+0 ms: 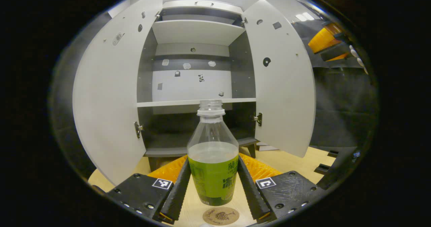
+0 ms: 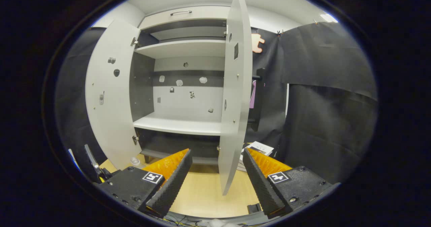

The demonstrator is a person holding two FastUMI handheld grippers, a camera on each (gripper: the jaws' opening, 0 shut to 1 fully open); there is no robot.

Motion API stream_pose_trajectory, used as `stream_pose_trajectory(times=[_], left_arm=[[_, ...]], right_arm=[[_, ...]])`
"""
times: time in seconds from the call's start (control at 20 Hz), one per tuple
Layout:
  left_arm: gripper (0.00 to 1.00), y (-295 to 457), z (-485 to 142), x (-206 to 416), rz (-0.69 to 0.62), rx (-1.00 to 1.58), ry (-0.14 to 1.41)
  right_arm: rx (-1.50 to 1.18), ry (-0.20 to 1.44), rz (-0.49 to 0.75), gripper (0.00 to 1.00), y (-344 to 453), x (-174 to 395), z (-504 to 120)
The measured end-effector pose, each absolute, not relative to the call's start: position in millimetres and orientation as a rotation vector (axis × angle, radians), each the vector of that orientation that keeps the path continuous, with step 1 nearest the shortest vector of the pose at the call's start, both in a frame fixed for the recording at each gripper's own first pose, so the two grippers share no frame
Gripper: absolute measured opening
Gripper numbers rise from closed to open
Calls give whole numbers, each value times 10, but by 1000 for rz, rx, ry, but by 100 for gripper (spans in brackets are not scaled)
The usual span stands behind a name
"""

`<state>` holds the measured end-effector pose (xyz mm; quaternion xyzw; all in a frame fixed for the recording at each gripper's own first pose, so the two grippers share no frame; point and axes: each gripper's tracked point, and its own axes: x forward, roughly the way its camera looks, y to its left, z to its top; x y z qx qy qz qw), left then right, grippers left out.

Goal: Grasp the bottle in the cabinet with the left hand and place it on the coaster, then close the right door with the right hand and the left door with the left hand.

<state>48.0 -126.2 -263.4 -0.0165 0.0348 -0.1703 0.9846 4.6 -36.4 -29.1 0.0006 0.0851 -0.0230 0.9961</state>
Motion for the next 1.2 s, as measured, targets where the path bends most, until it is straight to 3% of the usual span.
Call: stream_pose_trajectory(times=[0.1,0.15,0.6,0.7,0.8,0.85,0.9,1.0,1.2], left_arm=[[79,-1305,-2818,404,-360,-31,67],[75,-1328,-2905,371,-372,-29,68],[77,-1316,-3653,316,-353,-50,126],[80,-1330,-3638,285,-353,-47,112],[76,-1350,-3665,249,-355,-44,110],[80,-1348,-3674,242,-354,-39,113],[76,-1337,-3677,241,-352,-46,120],[76,-1322,-3667,215,-351,-53,131],[81,-1291,-3561,213,-347,-26,123]], right_arm=[[-3,193,-49,99,-389,45,-349],[-5,202,-50,99,-389,43,-371],[-30,251,-22,100,-287,64,-406],[-39,252,-20,99,-271,85,-400],[-38,254,-15,99,-239,98,-389],[-39,254,-10,99,-224,106,-388],[-43,254,-3,99,-200,112,-381],[-54,253,10,99,-155,117,-387],[-52,260,19,99,-115,105,-428]])
